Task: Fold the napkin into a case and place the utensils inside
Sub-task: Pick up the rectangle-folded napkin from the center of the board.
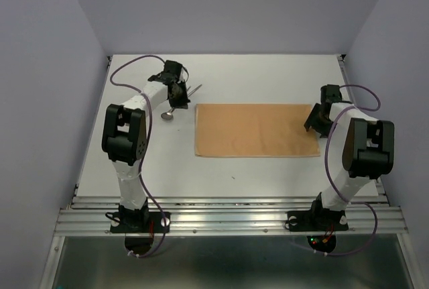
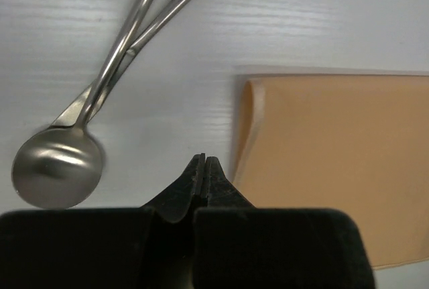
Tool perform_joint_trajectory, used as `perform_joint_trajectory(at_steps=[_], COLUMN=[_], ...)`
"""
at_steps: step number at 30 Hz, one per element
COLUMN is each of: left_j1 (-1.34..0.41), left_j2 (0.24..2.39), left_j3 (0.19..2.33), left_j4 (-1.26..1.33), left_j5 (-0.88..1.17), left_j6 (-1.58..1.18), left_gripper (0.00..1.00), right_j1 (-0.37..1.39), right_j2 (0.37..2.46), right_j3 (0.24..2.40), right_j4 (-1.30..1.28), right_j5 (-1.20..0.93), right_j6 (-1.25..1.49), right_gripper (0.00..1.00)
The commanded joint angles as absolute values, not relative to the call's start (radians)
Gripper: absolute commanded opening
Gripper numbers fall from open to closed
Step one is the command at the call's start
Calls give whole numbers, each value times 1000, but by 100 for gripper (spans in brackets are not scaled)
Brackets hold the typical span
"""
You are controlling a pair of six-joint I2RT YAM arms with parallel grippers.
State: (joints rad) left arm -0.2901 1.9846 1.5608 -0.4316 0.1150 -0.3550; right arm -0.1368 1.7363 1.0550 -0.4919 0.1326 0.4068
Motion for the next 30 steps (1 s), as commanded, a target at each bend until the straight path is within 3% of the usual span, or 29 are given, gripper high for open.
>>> perform_joint_trajectory(at_steps=[1, 8, 17, 30], left_j1=[-270, -270, -298, -449], left_j2=[1930, 1917, 1933, 1993], left_j3=[1454, 1333, 1302, 1325], left_j4=[-405, -364, -354, -305], left_j5=[97, 98, 118, 215], left_j6=[-374, -394, -397, -465], left_gripper=[0, 0, 0, 0], right_j1=[-112, -94, -94, -84], right_j2=[1770, 1782, 1752, 1634], right_j3=[1084, 1092, 1071, 1098], right_j4=[-514, -511, -485, -535], right_j5=[124, 127, 138, 141], right_j6=[397, 387, 408, 403], right_gripper=[61, 42, 3, 1])
